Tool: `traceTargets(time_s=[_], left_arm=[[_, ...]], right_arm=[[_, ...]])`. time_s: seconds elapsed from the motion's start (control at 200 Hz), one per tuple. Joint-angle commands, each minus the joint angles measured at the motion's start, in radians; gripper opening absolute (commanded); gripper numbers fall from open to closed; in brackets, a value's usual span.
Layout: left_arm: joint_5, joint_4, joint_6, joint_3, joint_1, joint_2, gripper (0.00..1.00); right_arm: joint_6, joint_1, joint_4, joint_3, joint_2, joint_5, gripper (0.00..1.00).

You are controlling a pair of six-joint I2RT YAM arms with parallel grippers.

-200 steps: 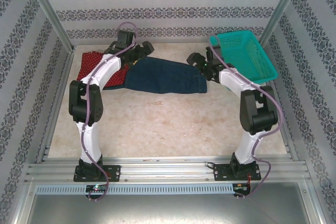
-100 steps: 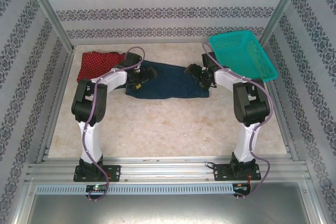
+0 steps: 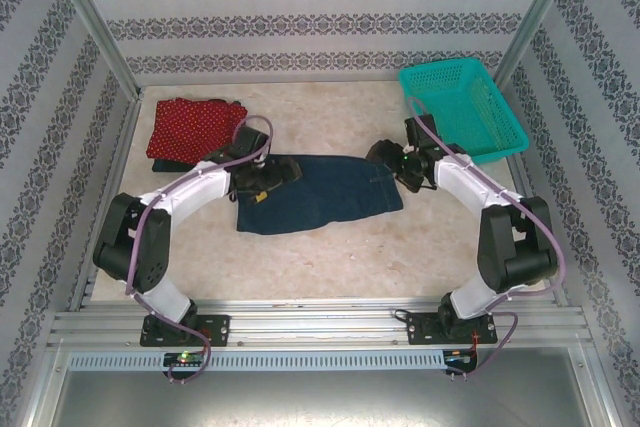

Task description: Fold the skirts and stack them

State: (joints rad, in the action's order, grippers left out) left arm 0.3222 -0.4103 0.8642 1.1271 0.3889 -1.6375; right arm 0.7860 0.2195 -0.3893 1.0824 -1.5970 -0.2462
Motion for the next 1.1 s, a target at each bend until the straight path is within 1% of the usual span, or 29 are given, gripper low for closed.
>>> traceTargets(time_s=[0.0,0.125,0.205,0.295,0.39,0.455,0.525,0.644,0.719,0.784,0.884,0.979,1.019,1.094], left_arm=[[0.024,-0.072,-0.001,0.035,0.025,0.016,1.0],[-0.012,-0.058,0.048,-0.054,0.028,0.075,1.0],[-0.04,-0.063,0.055,-0.124,0.021,0.107,1.0],[-0.05,-0.046,0.045,-0.202,-0.007,0.104,1.0],[-0.13,-0.101,0.015,-0.25,-0.039,0.062,1.0],[-0.122,-0.097,0.017,-0.288,-0.062,0.053,1.0],[-0.083,-0.072,0.032,-0.312,-0.067,0.084,1.0],[0.005,-0.053,0.046,-0.279,-0.067,0.162,1.0],[0.056,-0.025,0.055,-0.234,-0.067,0.19,1.0],[0.067,0.002,0.061,-0.186,-0.067,0.185,1.0],[0.005,0.066,0.062,-0.111,-0.069,0.111,1.0],[-0.053,0.177,0.093,-0.051,-0.082,-0.005,1.0],[-0.075,0.221,0.104,-0.03,-0.087,-0.061,1.0],[-0.134,0.219,0.118,0.01,-0.095,-0.16,1.0]], right_arm=[[0.013,0.051,0.038,0.074,-0.058,-0.045,0.98],[0.035,0.098,0.091,0.145,-0.16,-0.075,0.98],[0.058,0.103,0.153,0.167,-0.225,-0.084,0.98],[0.065,0.097,0.161,0.197,-0.289,-0.041,0.98],[0.067,0.082,0.085,0.215,-0.341,0.024,0.98],[0.067,0.069,0.082,0.19,-0.347,0.045,0.98],[0.063,0.053,0.081,0.167,-0.337,0.035,0.98],[0.032,0.05,0.077,0.158,-0.276,0.022,0.98],[0.009,0.064,0.087,0.178,-0.247,-0.03,0.98],[0.003,0.087,0.099,0.214,-0.253,-0.087,0.98],[0.038,0.131,0.145,0.271,-0.304,-0.148,0.98],[0.105,0.161,0.204,0.316,-0.372,-0.143,0.98],[0.125,0.167,0.219,0.331,-0.397,-0.126,0.98],[0.154,0.164,0.213,0.337,-0.426,-0.048,0.98]])
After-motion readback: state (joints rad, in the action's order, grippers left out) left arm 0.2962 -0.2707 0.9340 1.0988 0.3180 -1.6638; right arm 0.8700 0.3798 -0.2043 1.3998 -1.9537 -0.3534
